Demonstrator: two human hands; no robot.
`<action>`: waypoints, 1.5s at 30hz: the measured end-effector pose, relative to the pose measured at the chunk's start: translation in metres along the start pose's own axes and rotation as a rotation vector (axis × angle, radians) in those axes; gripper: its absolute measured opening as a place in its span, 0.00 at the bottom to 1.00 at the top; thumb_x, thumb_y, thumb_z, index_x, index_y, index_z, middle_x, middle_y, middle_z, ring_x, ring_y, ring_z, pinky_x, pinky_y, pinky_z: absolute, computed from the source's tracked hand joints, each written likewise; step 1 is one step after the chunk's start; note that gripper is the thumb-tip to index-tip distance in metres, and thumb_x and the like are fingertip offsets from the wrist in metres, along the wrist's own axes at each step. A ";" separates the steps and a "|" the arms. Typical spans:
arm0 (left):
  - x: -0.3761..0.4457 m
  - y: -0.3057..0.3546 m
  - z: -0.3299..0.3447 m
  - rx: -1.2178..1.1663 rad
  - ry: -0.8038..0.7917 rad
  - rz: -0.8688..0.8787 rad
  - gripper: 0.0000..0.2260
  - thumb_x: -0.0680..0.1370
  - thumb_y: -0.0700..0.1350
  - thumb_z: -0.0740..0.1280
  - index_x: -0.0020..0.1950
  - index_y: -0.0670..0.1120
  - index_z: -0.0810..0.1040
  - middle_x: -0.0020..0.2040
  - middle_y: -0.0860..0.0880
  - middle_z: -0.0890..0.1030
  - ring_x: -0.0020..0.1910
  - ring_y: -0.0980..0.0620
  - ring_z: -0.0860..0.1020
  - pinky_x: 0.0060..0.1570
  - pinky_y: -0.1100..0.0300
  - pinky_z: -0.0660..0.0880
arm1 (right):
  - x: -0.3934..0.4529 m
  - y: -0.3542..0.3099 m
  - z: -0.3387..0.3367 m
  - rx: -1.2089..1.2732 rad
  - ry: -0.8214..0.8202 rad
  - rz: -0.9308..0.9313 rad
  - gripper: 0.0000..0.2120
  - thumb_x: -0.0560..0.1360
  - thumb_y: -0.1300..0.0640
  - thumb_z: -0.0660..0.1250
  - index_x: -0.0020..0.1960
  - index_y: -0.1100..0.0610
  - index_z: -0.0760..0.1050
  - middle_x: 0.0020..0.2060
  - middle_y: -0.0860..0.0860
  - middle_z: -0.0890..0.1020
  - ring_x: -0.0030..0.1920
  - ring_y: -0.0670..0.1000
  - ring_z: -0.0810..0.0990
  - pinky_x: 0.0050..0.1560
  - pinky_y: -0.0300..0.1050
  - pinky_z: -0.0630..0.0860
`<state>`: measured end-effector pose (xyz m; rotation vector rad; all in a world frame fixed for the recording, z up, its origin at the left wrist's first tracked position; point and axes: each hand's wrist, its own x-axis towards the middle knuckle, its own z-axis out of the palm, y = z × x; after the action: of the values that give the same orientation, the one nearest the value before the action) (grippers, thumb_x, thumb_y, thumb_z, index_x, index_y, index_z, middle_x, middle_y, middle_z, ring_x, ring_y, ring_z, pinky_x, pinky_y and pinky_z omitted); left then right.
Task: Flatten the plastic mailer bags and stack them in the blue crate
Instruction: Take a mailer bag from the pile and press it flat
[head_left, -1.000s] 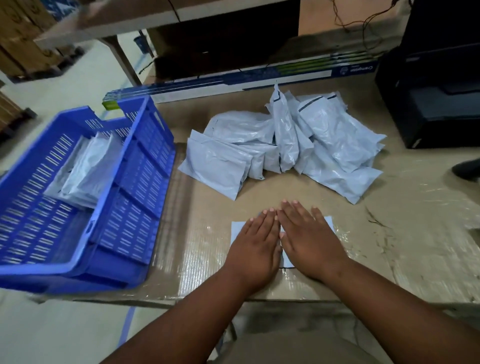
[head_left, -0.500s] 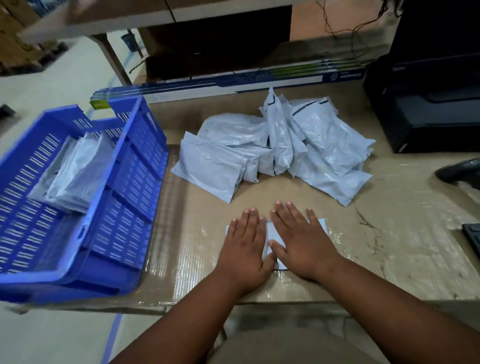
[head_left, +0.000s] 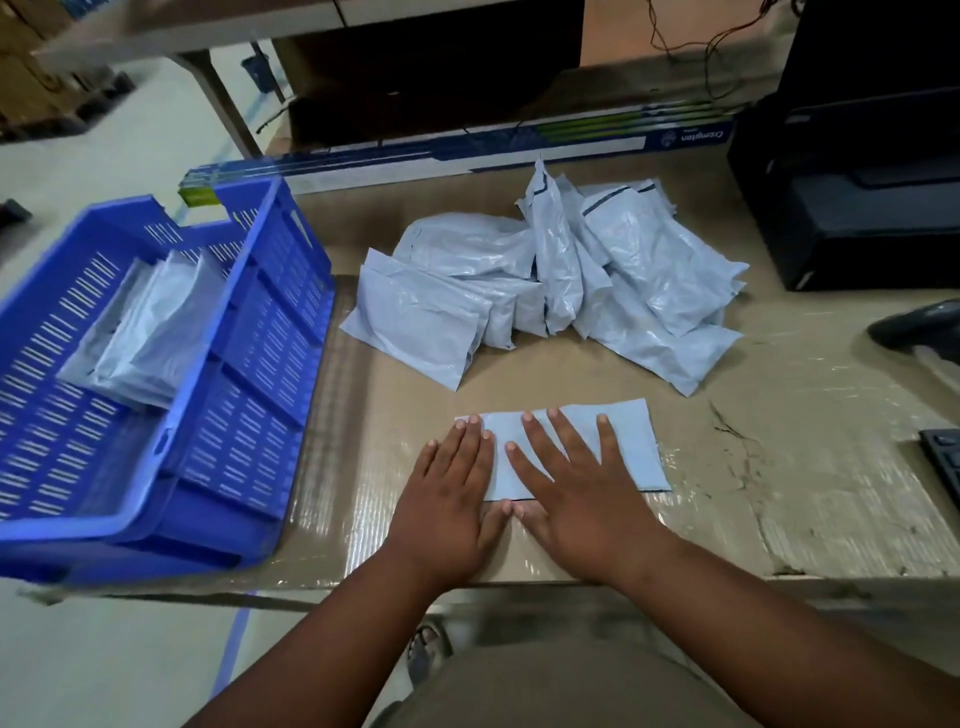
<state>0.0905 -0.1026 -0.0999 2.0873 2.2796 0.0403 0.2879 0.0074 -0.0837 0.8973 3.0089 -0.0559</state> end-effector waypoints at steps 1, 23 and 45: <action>0.000 -0.002 0.002 -0.010 0.007 0.006 0.34 0.86 0.63 0.50 0.86 0.44 0.50 0.87 0.45 0.47 0.85 0.47 0.44 0.81 0.42 0.53 | -0.001 -0.002 0.005 0.001 -0.025 0.020 0.33 0.83 0.33 0.51 0.85 0.46 0.57 0.86 0.53 0.52 0.85 0.61 0.48 0.77 0.76 0.47; 0.055 0.086 0.000 -0.077 0.041 0.213 0.29 0.87 0.55 0.50 0.86 0.43 0.52 0.86 0.45 0.49 0.85 0.50 0.44 0.83 0.45 0.52 | -0.036 0.066 -0.001 0.146 -0.115 0.272 0.36 0.82 0.36 0.38 0.86 0.52 0.43 0.85 0.55 0.43 0.85 0.56 0.42 0.83 0.61 0.43; 0.039 0.033 0.005 -0.046 0.044 0.025 0.34 0.85 0.65 0.45 0.86 0.46 0.51 0.87 0.49 0.49 0.85 0.52 0.46 0.83 0.45 0.50 | -0.016 0.066 0.001 0.145 -0.050 0.147 0.39 0.82 0.31 0.40 0.86 0.52 0.48 0.86 0.52 0.48 0.85 0.55 0.46 0.83 0.59 0.47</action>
<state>0.1200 -0.0606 -0.1037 2.1122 2.2544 0.1396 0.3375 0.0539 -0.0868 1.1084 2.9137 -0.2947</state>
